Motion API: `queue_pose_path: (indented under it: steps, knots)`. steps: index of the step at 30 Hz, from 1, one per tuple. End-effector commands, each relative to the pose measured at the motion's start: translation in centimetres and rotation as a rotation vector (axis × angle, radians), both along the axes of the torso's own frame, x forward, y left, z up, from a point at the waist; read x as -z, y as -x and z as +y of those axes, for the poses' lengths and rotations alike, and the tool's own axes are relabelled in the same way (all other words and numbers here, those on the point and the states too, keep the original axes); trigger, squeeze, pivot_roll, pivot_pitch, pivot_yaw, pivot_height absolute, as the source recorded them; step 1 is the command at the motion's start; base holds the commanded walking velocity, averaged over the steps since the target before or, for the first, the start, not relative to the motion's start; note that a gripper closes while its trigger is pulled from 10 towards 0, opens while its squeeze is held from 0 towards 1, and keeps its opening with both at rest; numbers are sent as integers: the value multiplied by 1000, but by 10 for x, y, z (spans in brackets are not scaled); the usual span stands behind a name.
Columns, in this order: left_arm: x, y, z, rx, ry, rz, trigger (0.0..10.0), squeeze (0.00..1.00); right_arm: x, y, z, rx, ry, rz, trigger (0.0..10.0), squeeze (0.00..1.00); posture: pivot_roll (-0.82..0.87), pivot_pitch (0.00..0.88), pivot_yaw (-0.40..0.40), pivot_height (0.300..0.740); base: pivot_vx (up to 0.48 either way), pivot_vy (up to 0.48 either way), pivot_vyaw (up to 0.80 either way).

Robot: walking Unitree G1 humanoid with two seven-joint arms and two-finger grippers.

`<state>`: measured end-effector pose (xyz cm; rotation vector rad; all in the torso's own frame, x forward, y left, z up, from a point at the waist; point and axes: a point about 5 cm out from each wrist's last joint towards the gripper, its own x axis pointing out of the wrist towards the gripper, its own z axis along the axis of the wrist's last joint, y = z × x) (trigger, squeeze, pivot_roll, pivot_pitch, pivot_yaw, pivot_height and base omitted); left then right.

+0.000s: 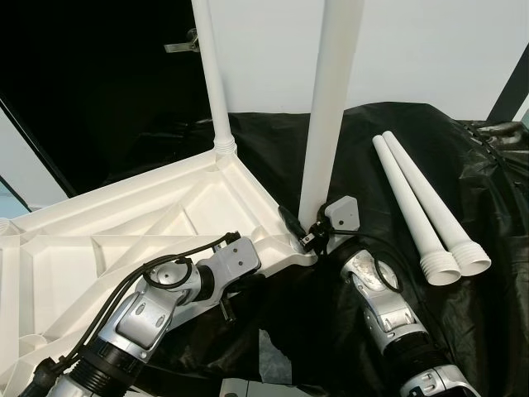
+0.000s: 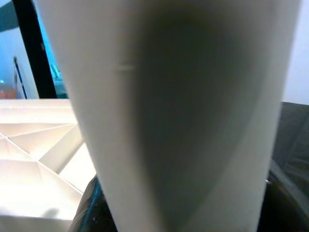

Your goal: Building children table

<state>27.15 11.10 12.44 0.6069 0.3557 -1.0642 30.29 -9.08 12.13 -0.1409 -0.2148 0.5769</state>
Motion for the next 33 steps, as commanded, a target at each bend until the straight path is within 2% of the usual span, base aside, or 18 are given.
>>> queue_pose_path:
  steps: [1, 3, 11, 14, 15, 18, 21, 23, 30, 33]
  knots:
    - [-23, -8, 3, -9, 5, -115, 10000, 0, 68, 24, -8, 7, 59, 320, 10000, 0, 93, 0, 64, 740, 0, 0, 0]
    - [-23, -7, 4, -11, 5, -118, 10000, 0, 68, 25, -11, 30, -72, 350, 10000, 0, 93, 0, 62, 740, 0, 0, 0]
    - [-23, -8, 4, -8, 4, -120, 10000, 0, 71, 23, -17, 86, -211, 411, 10000, 0, 90, 0, 65, 740, 0, 0, 0]
    - [-24, -8, 4, -6, 3, -122, 10000, 0, 72, 21, -17, 82, -146, 405, 10000, 0, 90, 0, 65, 740, 0, 0, 0]
    - [-24, -9, 4, -5, 3, -123, 10000, 0, 73, 21, -16, 71, -73, 387, 10000, 0, 89, 0, 66, 740, 0, 0, 0]
    - [-24, -9, 4, -5, 2, -124, 10000, 0, 74, 21, -16, 62, -25, 374, 10000, 0, 89, 0, 66, 740, 0, 0, 0]
    - [-25, -9, 4, -3, 0, -127, 10000, 0, 78, 22, -16, 8, 174, 334, 10000, 0, 88, 0, 65, 740, 0, 0, 0]
    - [-26, -10, 5, -4, -2, -129, 10000, 0, 79, 23, -17, -22, 244, 322, 10000, 0, 88, 0, 66, 740, 0, 0, 0]
    - [-28, -12, 8, -10, -5, -134, 10000, 0, 81, 25, -17, -92, 326, 312, 10000, 0, 89, 0, 62, 740, 0, 0, 0]
    - [-28, -12, 9, -12, -7, -137, 10000, 0, 80, 25, -17, -122, 313, 327, 10000, 0, 90, 0, 62, 740, 0, 0, 0]
